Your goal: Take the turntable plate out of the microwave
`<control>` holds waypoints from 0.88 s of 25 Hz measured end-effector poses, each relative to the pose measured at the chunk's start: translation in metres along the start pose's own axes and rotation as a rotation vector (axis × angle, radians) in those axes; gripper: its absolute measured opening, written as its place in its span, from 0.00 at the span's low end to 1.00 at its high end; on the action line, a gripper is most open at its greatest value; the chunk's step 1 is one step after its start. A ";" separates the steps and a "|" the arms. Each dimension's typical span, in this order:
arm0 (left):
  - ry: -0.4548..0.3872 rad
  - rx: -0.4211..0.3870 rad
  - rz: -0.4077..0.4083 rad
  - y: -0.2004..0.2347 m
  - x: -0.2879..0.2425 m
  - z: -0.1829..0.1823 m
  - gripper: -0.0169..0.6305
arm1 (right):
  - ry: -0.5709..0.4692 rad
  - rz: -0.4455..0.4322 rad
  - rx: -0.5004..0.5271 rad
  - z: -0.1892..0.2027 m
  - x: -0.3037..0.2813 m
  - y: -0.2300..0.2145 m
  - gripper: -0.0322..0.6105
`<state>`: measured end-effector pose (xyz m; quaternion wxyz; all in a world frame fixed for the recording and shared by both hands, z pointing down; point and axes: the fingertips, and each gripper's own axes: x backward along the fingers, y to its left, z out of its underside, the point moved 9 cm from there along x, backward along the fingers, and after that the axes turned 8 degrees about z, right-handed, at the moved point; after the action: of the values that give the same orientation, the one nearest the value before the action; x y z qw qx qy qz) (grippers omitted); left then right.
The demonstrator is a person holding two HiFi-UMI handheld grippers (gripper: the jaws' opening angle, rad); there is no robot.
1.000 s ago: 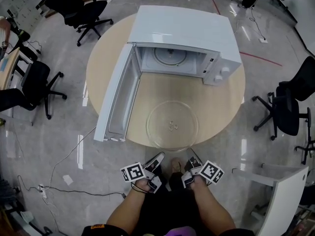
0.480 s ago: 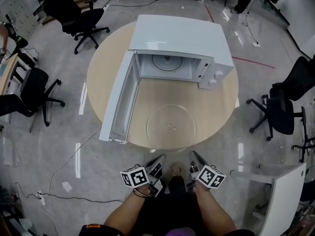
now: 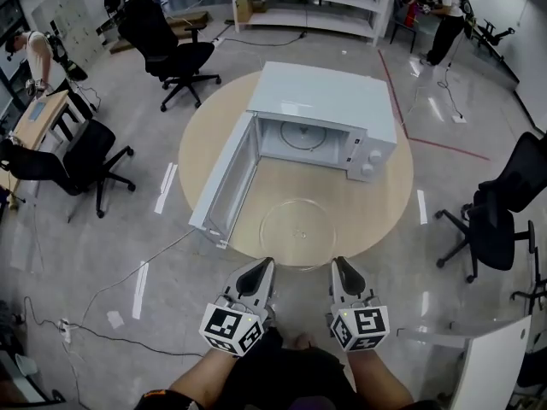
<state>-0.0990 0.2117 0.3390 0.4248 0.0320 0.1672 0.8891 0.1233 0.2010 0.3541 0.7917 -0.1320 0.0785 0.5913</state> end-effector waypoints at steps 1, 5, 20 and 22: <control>-0.015 -0.034 -0.032 -0.014 0.005 -0.004 0.10 | -0.022 -0.009 0.032 -0.009 0.010 -0.002 0.13; -0.064 -0.128 -0.112 -0.078 0.020 -0.011 0.10 | -0.104 -0.040 0.135 -0.032 0.056 -0.015 0.13; -0.013 -0.178 -0.210 -0.172 0.075 0.027 0.10 | -0.143 -0.037 0.134 0.005 0.166 -0.017 0.10; 0.001 -0.178 -0.213 -0.168 0.084 0.029 0.10 | -0.099 -0.012 0.136 0.005 0.172 -0.012 0.10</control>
<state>-0.0215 0.3824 0.3045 0.5178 -0.0243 0.0902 0.8504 0.1838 0.3568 0.3119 0.8052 -0.0490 0.0784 0.5857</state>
